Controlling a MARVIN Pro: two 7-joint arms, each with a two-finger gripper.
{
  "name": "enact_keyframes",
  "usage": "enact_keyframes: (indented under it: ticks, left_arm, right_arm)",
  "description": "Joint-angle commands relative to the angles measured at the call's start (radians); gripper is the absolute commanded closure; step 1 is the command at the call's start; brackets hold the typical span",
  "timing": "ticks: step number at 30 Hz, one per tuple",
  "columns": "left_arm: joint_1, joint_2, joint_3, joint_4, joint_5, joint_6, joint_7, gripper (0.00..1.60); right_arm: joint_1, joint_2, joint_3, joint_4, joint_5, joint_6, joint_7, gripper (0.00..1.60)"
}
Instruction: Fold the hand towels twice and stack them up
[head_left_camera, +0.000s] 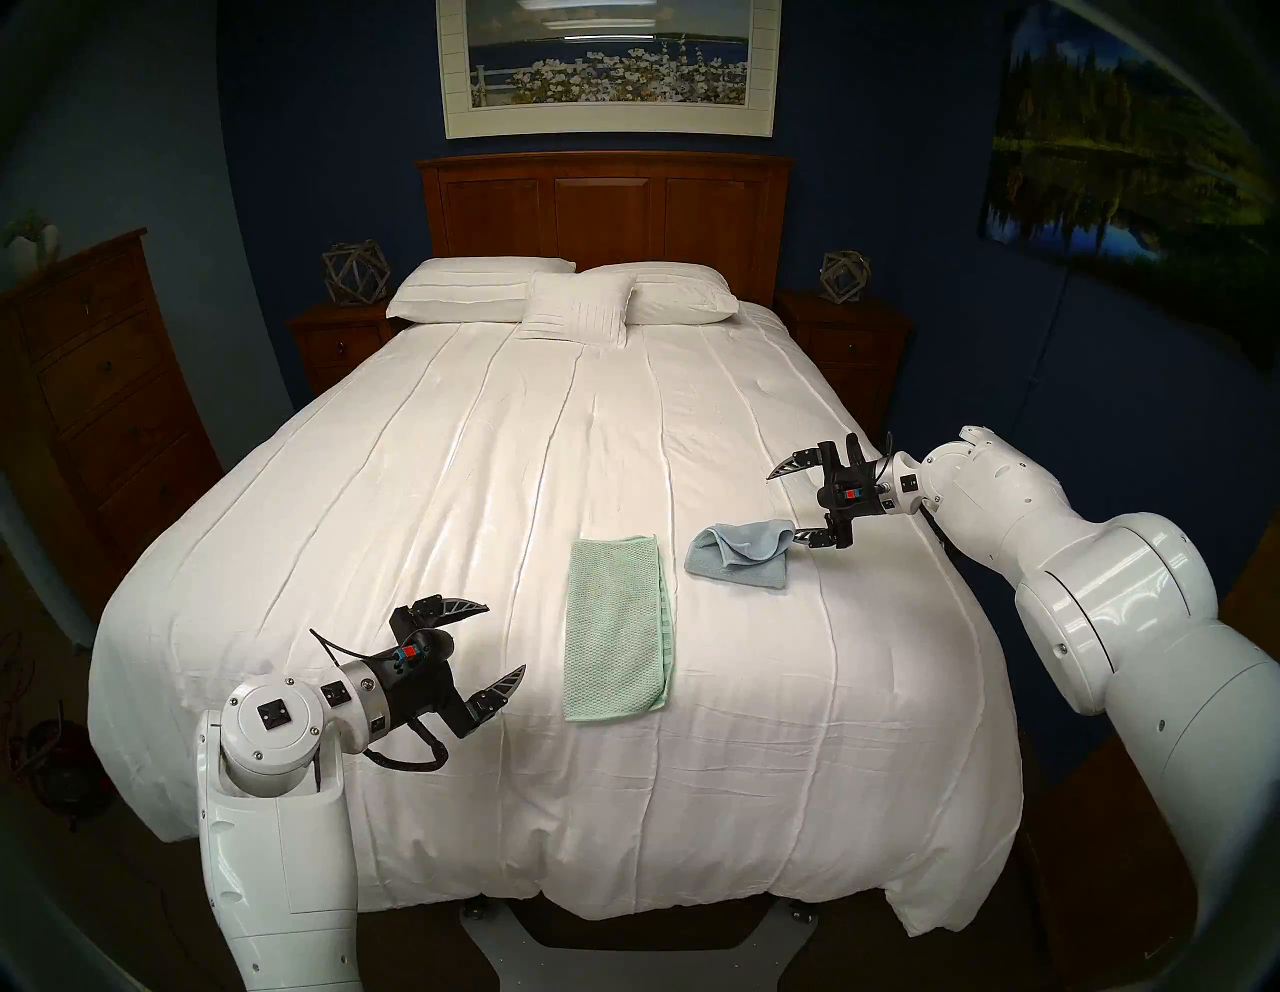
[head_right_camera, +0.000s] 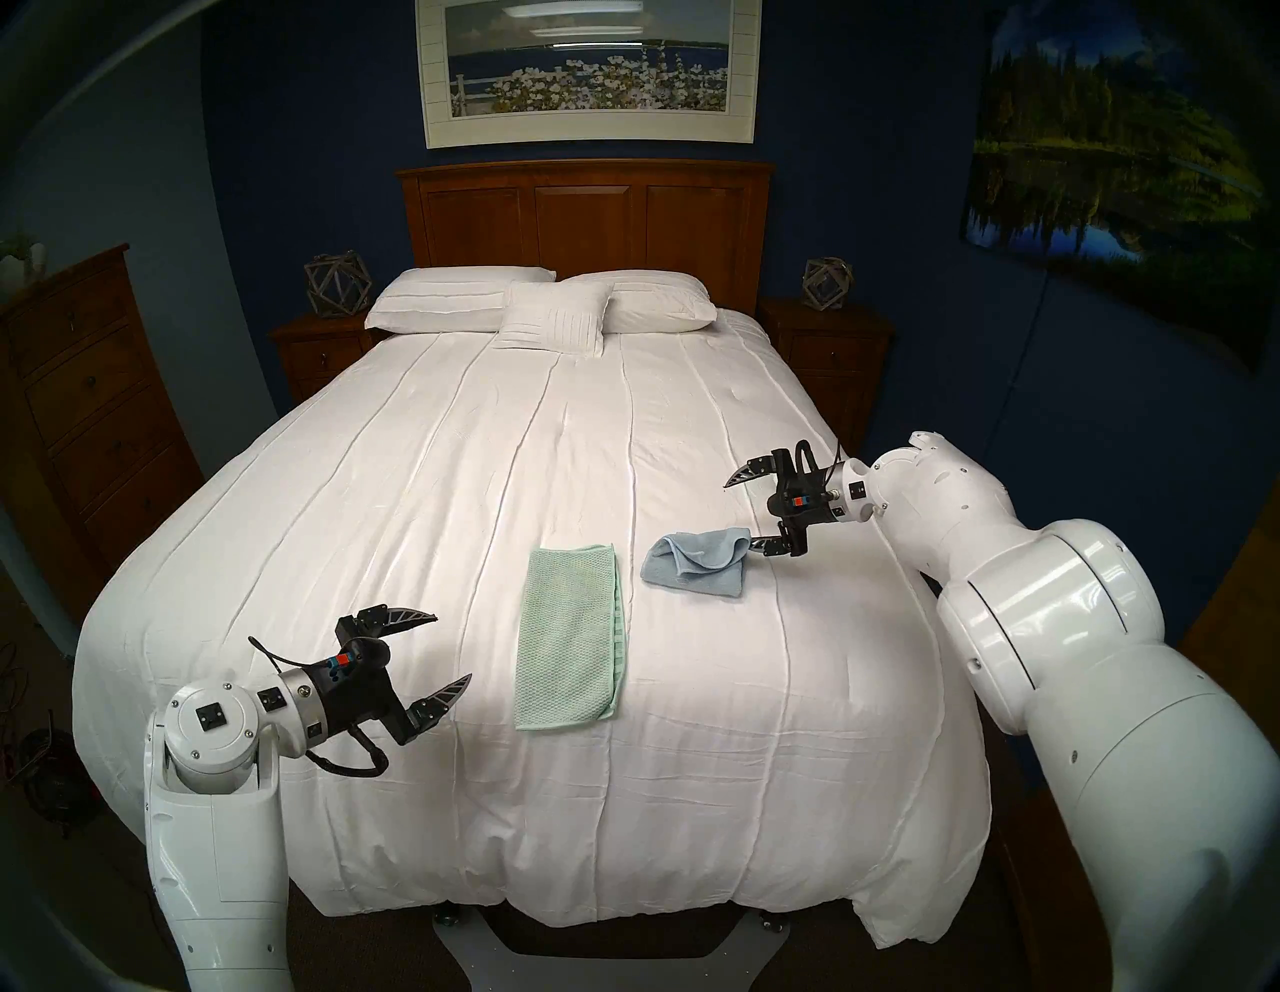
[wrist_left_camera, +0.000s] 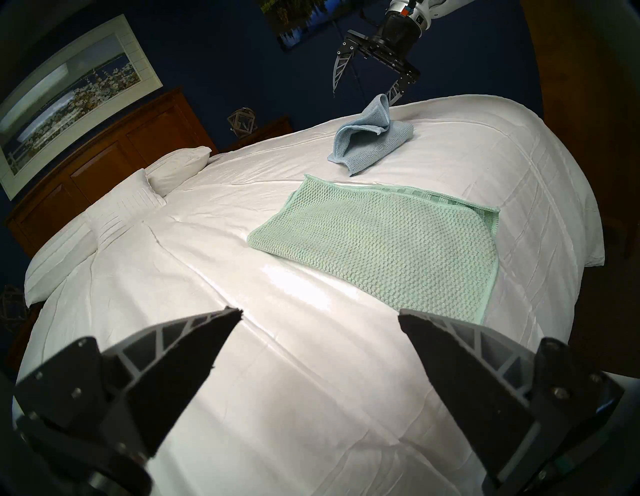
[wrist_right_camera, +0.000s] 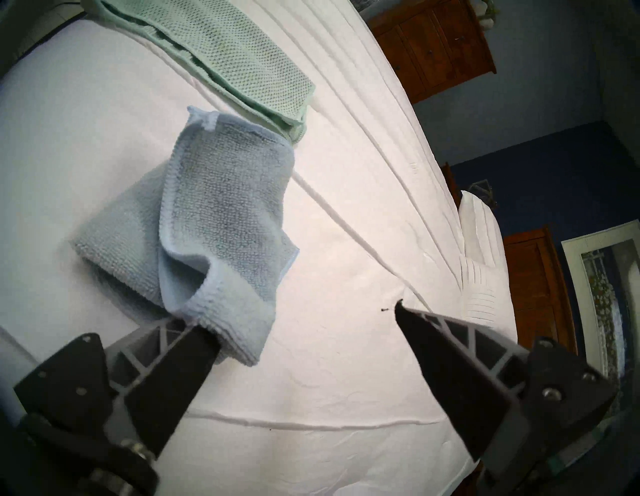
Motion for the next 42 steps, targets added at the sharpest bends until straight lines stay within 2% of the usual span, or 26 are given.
enact_keyframes:
  ticks: [1,2,3,6,8,9,14,19,42]
  left_arm:
    - [-0.001,-0.001,0.001,-0.014,-0.003,0.0,-0.002,0.0]
    - [-0.001,-0.001,0.001,-0.014,-0.003,0.0,-0.002,0.0]
    - [-0.001,-0.001,0.001,-0.014,-0.003,0.0,-0.002,0.0]
    - [-0.001,-0.001,0.001,-0.014,-0.003,0.0,-0.002,0.0]
    - [-0.001,-0.001,0.0,-0.014,-0.003,0.0,-0.002,0.0]
    - [-0.001,-0.001,0.0,-0.014,-0.003,0.0,-0.002,0.0]
    - [-0.001,-0.001,0.0,-0.014,-0.003,0.0,-0.003,0.0]
    - [-0.001,-0.002,0.0,-0.015,-0.003,0.0,-0.003,0.0]
    - [-0.001,-0.003,-0.001,-0.016,-0.002,0.0,-0.005,0.0]
  right_arm:
    - [0.047,-0.028,0.057,0.051,0.053,0.059,-0.026,0.0]
    - [0.048,-0.028,0.058,0.054,0.052,0.06,-0.024,0.0]
    - [0.058,-0.032,0.03,0.052,0.022,0.069,0.005,0.0]
    - [0.07,-0.039,-0.002,0.045,-0.014,0.069,0.049,0.0]
    - [0.077,-0.04,-0.005,0.047,-0.014,0.055,0.077,0.0]
    - [0.089,-0.038,-0.028,0.044,-0.038,0.058,0.111,0.0]
    - [0.111,-0.024,-0.011,0.064,-0.024,0.002,0.211,0.0]
    - [0.124,-0.016,0.001,0.08,-0.017,-0.004,0.299,0.0]
    - [0.133,-0.02,-0.001,0.1,-0.023,-0.004,0.287,0.0]
